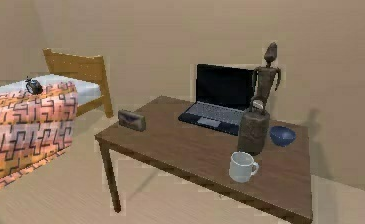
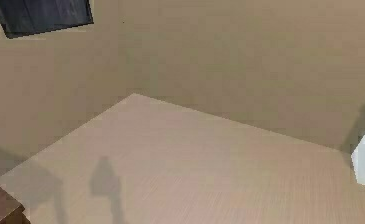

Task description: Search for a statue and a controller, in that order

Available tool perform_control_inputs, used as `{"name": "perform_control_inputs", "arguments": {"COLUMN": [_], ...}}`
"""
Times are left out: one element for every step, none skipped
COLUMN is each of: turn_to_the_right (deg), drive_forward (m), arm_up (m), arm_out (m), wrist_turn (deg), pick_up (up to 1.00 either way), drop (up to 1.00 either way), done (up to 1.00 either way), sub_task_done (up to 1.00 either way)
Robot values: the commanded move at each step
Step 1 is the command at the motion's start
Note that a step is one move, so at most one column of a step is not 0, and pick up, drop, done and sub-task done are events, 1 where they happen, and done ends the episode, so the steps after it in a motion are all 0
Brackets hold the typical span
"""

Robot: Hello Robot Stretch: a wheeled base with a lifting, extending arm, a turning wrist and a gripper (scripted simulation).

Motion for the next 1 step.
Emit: {"name": "perform_control_inputs", "arguments": {"turn_to_the_right": [0.0], "drive_forward": [0.05], "arm_up": [0.0], "arm_out": [0.0], "wrist_turn": [0.0], "pick_up": [0.0], "drop": [0.0], "done": [0.0], "sub_task_done": [0.0]}}
